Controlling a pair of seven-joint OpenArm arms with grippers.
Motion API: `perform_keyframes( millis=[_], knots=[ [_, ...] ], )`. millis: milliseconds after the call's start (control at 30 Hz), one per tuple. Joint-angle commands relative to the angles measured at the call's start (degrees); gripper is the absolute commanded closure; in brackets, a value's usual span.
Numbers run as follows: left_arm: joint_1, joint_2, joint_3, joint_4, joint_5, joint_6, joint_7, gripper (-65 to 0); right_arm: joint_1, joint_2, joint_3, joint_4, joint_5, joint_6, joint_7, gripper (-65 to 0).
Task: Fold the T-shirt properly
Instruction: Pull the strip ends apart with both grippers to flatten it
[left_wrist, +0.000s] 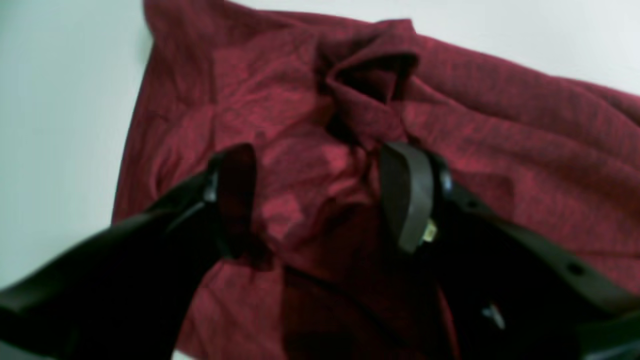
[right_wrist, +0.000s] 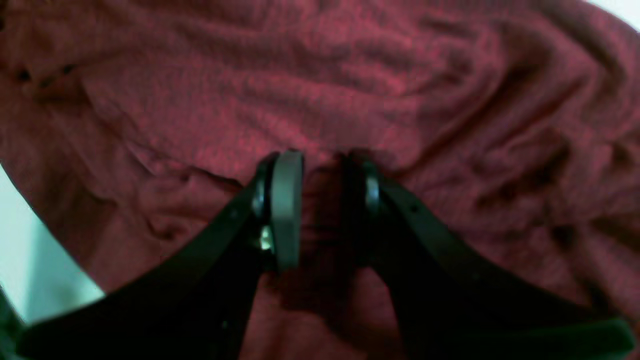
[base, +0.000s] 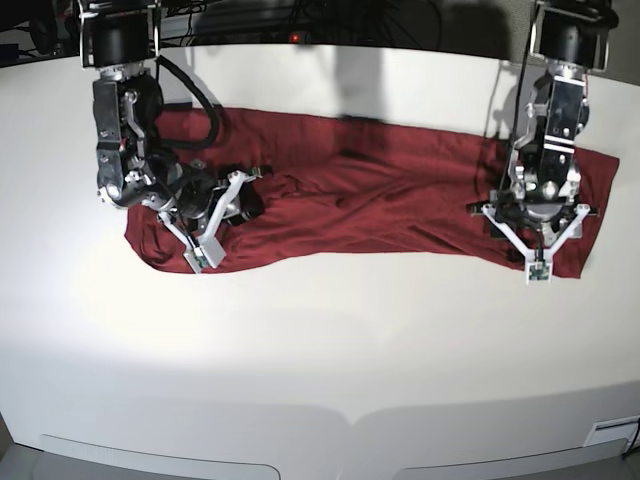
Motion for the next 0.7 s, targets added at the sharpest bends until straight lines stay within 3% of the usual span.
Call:
perform_keyframes(
  millis=[0, 333, 667],
  knots=[
    [-0.3, -0.1, -0.1, -1.9, -0.2, 0.0, 2.7, -37.8, 1.6, -0.1, 0.2, -0.7, -1.3, -0.2, 0.8, -16.7],
    [-6.4, 3.8, -0.1, -5.6, -1.2, 0.0, 3.0, -37.8, 16.2, -0.3, 0.2, -20.4, -9.6, -0.2, 6.3, -16.7],
    [-10.2, 4.1, -0.1, -5.0, 1.6, -0.1, 3.4, -37.8, 18.4, -0.3, 0.2, -13.0, -6.6, -0.2, 4.7, -16.7]
  ],
)
